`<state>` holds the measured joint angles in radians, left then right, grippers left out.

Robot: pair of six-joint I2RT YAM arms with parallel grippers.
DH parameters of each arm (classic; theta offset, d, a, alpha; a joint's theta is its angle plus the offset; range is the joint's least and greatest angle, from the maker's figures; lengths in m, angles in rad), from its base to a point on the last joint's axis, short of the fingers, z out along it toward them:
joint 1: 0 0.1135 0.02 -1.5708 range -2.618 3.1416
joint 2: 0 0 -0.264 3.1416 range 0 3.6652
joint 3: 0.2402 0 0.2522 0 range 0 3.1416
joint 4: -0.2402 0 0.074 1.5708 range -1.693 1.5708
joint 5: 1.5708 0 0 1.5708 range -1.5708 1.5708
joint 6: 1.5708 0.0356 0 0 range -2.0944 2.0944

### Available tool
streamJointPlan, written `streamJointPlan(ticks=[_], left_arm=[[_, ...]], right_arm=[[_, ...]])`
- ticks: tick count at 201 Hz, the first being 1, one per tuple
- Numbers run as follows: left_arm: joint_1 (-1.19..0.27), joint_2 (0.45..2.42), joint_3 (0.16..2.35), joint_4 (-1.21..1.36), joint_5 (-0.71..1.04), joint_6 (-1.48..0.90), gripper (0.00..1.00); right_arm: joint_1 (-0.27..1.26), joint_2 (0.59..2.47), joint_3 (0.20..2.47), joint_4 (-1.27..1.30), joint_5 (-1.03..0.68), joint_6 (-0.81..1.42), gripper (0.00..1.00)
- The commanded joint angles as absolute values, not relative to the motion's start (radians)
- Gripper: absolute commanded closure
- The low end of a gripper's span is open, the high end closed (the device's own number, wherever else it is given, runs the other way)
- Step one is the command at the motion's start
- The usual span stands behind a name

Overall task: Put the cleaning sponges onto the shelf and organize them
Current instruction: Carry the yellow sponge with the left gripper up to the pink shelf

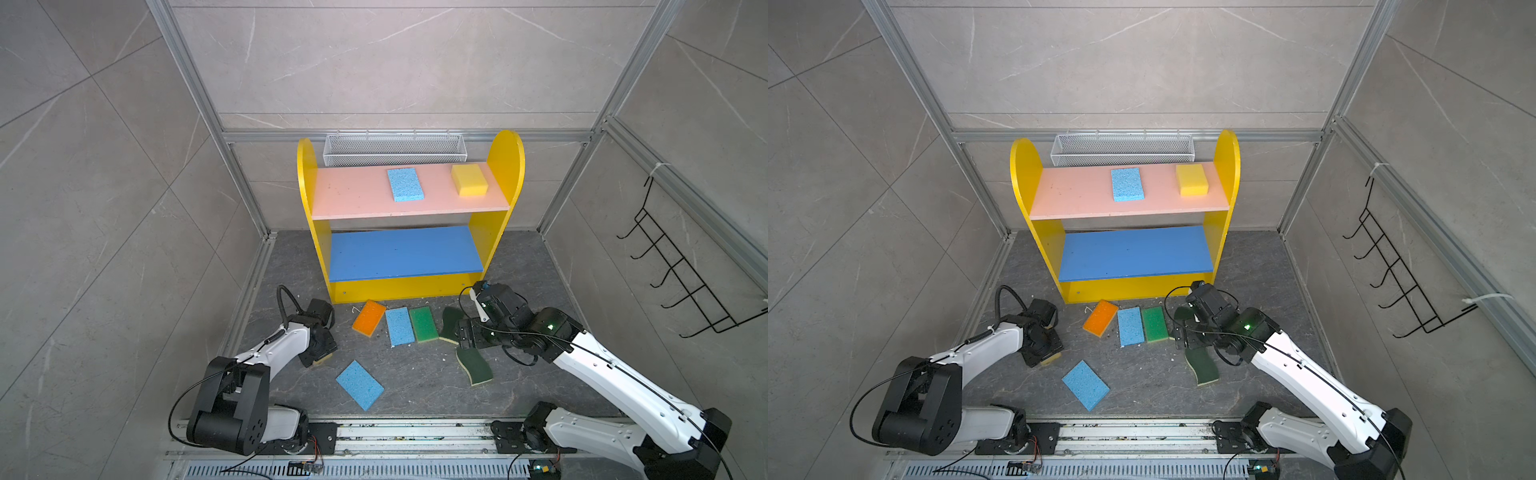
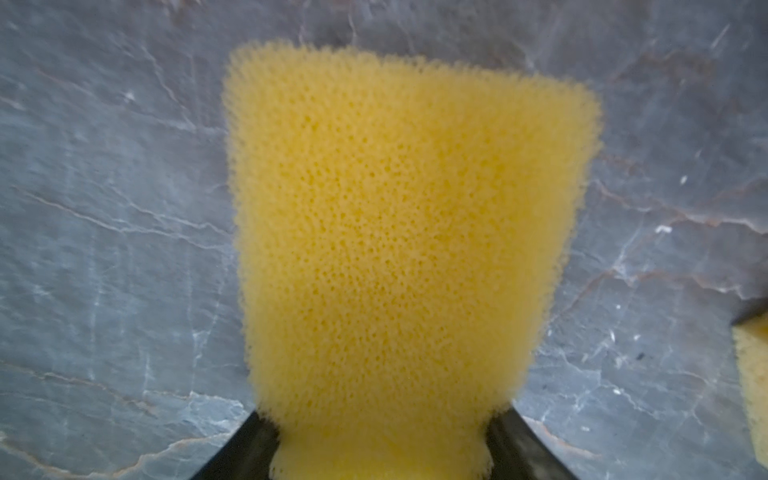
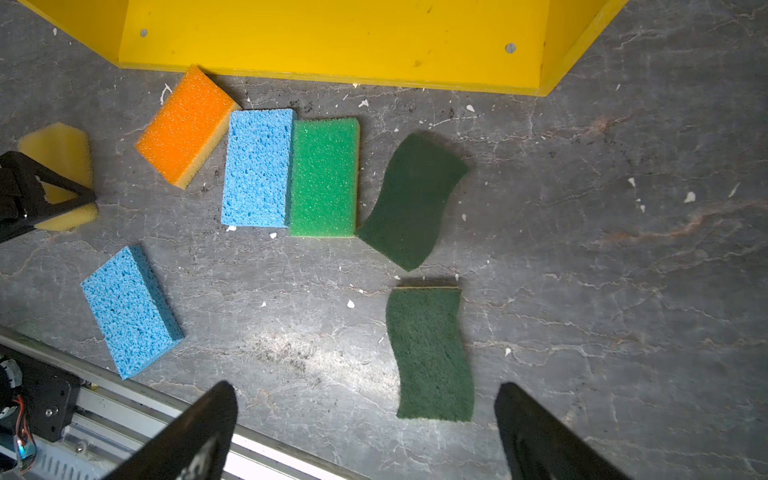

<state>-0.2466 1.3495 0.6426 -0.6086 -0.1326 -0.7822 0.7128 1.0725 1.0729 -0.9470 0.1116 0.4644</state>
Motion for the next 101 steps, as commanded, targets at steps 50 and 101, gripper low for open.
streamJointPlan(ticks=[50, 101], left_arm=[[-0.264, 1.095, 0.800, -0.967, -0.148, -0.725, 0.38], [-0.438, 1.048, 1.148, -1.286, -0.299, -0.759, 0.38]], right_arm=[[0.709, 1.080, 1.090, -0.973, 0.135, 0.456, 0.02], [0.710, 1.085, 1.115, -0.979, 0.147, 0.445, 0.02]])
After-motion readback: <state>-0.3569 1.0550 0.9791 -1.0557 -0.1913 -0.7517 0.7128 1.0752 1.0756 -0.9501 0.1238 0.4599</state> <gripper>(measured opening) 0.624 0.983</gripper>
